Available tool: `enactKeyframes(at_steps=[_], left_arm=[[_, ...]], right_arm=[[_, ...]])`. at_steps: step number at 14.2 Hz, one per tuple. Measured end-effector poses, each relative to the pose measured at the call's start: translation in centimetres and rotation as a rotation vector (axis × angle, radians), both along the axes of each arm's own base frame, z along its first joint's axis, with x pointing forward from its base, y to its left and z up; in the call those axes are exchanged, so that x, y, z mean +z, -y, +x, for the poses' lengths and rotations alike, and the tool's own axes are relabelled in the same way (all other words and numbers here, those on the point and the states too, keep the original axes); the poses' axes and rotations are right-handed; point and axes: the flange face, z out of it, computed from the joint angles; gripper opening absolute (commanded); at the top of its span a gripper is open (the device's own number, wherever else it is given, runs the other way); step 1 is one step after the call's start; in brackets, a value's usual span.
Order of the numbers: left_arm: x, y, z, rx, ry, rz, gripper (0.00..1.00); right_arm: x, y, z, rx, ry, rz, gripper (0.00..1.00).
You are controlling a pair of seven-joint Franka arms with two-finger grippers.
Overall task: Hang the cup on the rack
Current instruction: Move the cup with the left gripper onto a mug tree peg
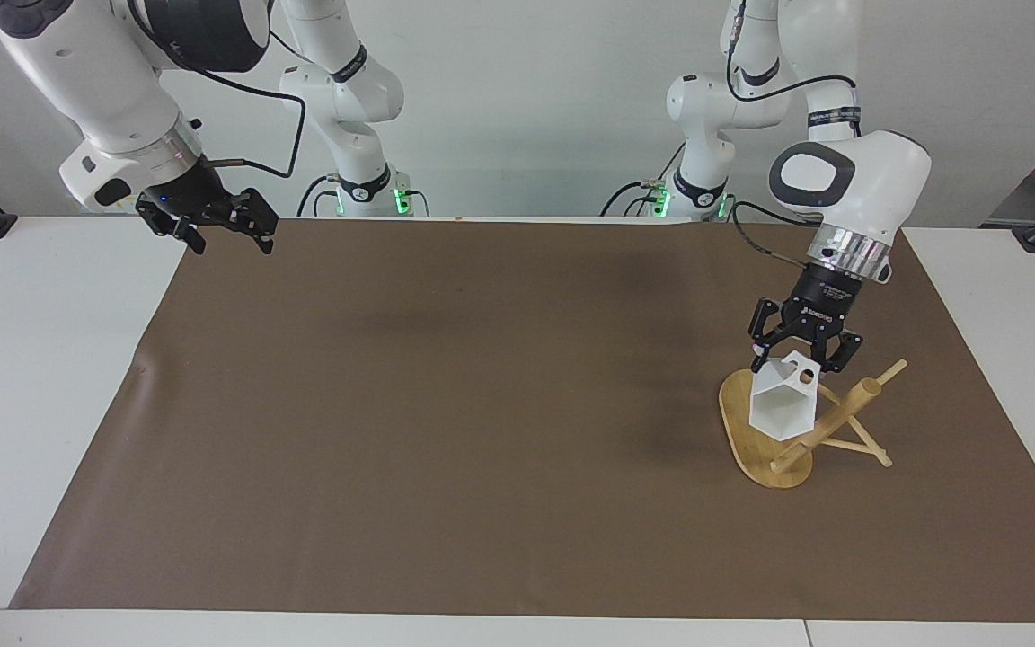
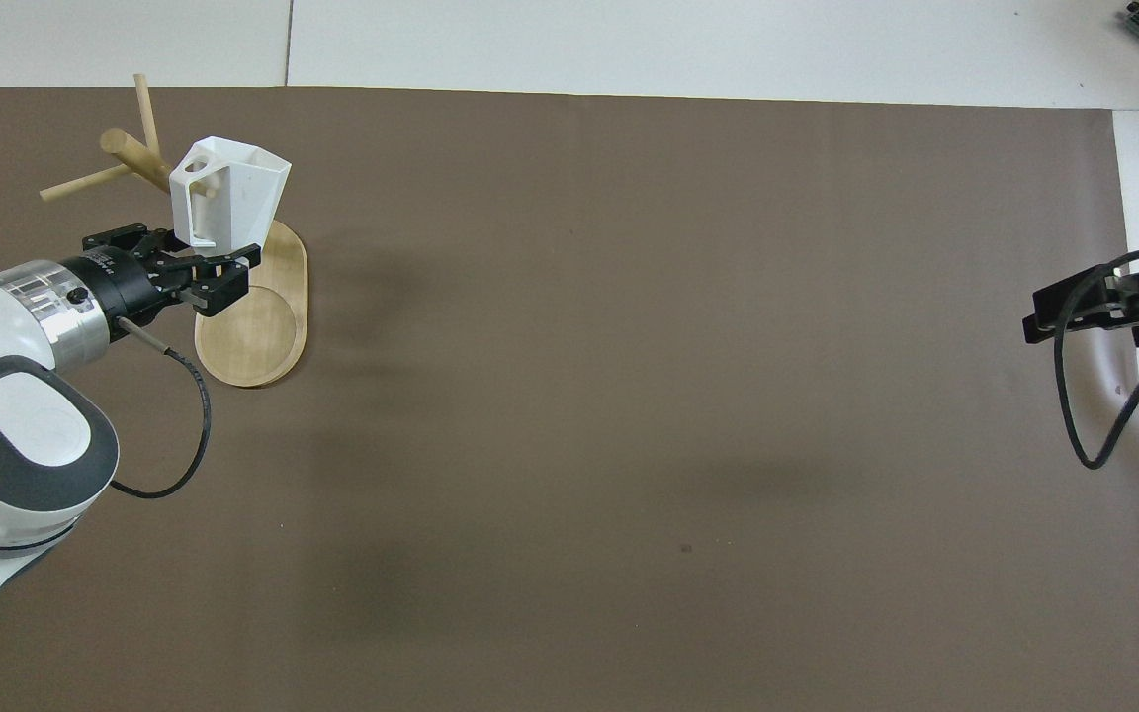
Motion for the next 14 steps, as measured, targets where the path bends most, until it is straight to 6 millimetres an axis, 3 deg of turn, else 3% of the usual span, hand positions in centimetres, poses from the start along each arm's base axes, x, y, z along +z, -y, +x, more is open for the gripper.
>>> enactKeyframes(at_steps=[12, 13, 14], left_arm=[[-0.61, -0.64, 0.26, 0.068, -0.021, -0.026, 0.0], [-0.72, -0.69, 0.3, 0.074, -0.022, -0.027, 0.25], [-0.78, -0.74, 0.34, 0.081, -0.021, -0.027, 0.88]], right_arm=[[-0.07, 0.16, 0.58, -0.006, 0.049, -0.003, 1.0], [-0.05, 0.17, 0.62, -0.006, 0.052, -0.003, 1.0], [-0.04, 0.18, 0.64, -0.007, 0.054, -0.003, 1.0]])
